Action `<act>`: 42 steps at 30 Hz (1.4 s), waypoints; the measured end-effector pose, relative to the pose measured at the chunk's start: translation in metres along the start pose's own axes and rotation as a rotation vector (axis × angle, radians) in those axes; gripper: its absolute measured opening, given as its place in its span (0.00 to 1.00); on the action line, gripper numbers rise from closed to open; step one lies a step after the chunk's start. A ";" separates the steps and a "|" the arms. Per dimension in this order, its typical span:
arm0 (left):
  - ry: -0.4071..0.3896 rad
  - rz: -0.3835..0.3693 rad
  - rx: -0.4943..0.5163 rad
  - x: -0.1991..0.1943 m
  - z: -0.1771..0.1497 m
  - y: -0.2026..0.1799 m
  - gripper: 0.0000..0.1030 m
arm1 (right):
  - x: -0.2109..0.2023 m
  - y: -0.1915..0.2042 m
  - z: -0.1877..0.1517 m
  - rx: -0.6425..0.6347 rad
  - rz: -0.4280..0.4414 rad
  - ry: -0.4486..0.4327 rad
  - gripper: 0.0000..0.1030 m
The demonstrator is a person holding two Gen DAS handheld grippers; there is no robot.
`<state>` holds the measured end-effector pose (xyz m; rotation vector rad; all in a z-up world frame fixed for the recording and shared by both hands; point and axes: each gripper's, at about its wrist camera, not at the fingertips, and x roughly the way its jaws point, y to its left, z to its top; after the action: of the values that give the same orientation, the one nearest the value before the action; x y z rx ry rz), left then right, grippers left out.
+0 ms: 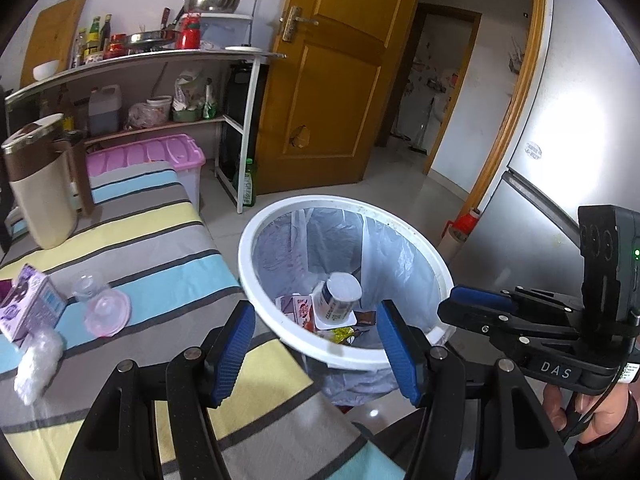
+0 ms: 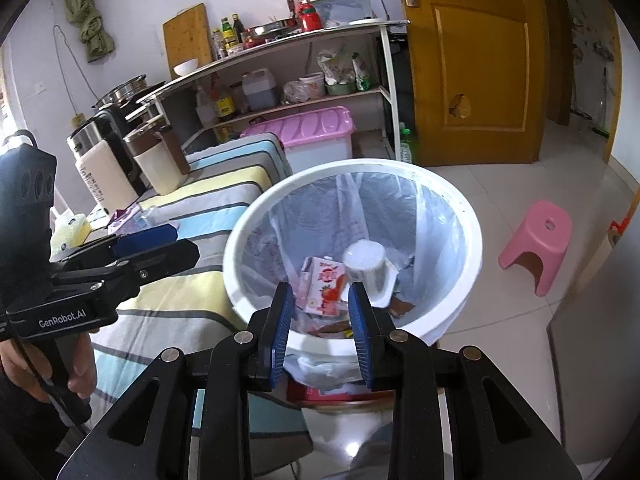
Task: Collect trash
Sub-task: 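Open both tools over the bin to drop the yogurt cup and wrapper, then move both open tools back toward the remaining trash on the table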
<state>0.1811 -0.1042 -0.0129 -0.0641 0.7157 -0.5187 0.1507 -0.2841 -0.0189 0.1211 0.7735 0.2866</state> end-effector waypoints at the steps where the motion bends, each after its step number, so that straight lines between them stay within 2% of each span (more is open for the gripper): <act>1: -0.006 0.004 -0.003 -0.004 -0.001 0.001 0.61 | -0.001 0.003 0.000 -0.004 0.003 -0.001 0.29; 14: -0.074 0.064 -0.055 -0.059 -0.021 0.020 0.61 | -0.013 0.054 -0.006 -0.079 0.080 -0.012 0.30; 22: -0.083 0.105 -0.095 -0.082 -0.040 0.037 0.61 | -0.010 0.081 -0.013 -0.116 0.132 0.002 0.30; 30: -0.087 0.178 -0.143 -0.098 -0.054 0.062 0.61 | 0.004 0.101 -0.014 -0.142 0.172 0.031 0.30; 32: -0.088 0.198 -0.157 -0.102 -0.056 0.070 0.61 | 0.007 0.105 -0.014 -0.147 0.178 0.036 0.33; 33: -0.089 0.212 -0.166 -0.104 -0.057 0.075 0.61 | 0.009 0.107 -0.014 -0.151 0.181 0.038 0.40; 35: -0.091 0.235 -0.176 -0.107 -0.059 0.083 0.61 | 0.011 0.109 -0.014 -0.157 0.189 0.042 0.45; 42: -0.101 0.309 -0.188 -0.112 -0.054 0.111 0.61 | 0.024 0.118 -0.006 -0.170 0.206 0.052 0.45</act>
<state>0.1236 0.0527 -0.0105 -0.1517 0.6596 -0.1505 0.1377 -0.1645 -0.0147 0.0325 0.7859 0.5515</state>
